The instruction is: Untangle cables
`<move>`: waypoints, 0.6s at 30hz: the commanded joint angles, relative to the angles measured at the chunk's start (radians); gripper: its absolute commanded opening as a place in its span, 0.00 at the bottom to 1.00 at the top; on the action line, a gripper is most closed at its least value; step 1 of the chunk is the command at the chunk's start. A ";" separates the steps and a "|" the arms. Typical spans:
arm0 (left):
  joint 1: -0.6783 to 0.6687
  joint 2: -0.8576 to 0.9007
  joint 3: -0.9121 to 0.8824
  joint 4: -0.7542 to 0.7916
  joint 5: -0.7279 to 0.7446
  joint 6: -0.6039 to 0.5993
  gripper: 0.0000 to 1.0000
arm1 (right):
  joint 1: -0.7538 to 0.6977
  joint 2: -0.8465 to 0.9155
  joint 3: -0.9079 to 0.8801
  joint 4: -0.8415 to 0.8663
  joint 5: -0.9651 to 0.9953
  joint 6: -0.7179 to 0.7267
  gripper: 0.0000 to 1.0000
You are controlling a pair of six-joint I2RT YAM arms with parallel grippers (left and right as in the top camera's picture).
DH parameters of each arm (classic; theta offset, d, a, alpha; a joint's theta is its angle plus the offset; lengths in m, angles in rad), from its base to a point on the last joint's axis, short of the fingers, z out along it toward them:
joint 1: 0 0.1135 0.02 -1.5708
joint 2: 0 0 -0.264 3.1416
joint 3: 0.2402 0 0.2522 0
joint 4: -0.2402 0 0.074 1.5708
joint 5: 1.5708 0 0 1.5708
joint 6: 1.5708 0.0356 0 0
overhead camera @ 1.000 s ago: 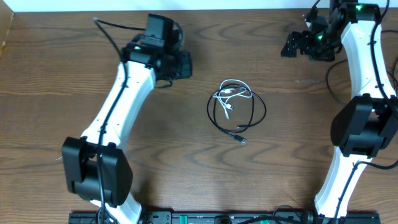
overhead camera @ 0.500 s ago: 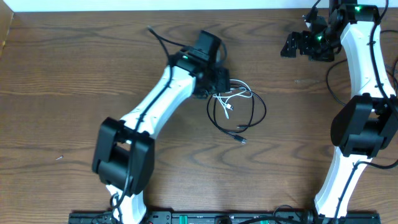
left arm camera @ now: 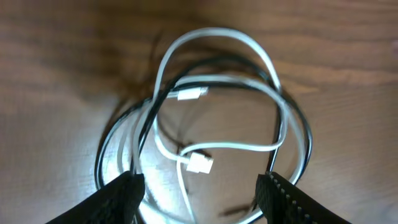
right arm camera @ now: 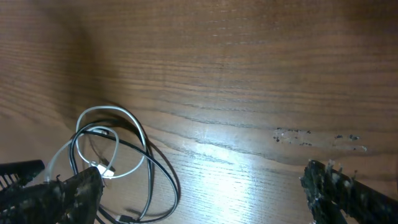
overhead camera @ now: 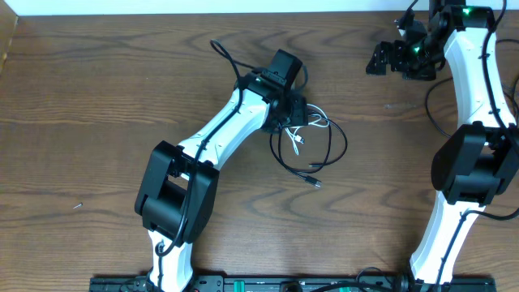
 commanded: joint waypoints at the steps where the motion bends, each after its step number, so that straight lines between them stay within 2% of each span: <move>1: 0.002 0.009 -0.004 0.021 -0.008 0.136 0.64 | 0.000 -0.003 -0.007 0.001 0.019 0.013 0.99; 6: 0.002 0.009 -0.004 0.038 0.016 0.534 0.65 | 0.000 -0.003 -0.015 0.006 0.020 0.013 0.99; 7: 0.002 0.009 -0.004 0.037 0.017 0.663 0.65 | 0.001 -0.003 -0.021 0.011 0.020 0.013 0.99; 10: 0.002 0.009 -0.004 0.037 0.041 0.837 0.64 | 0.000 -0.003 -0.035 0.021 0.019 0.013 0.99; 14: 0.003 0.006 -0.004 0.039 0.200 1.002 0.64 | 0.000 -0.003 -0.058 0.029 0.020 0.013 0.99; 18: 0.003 0.006 -0.004 0.038 0.271 1.046 0.64 | 0.000 -0.003 -0.081 0.032 0.020 0.013 0.99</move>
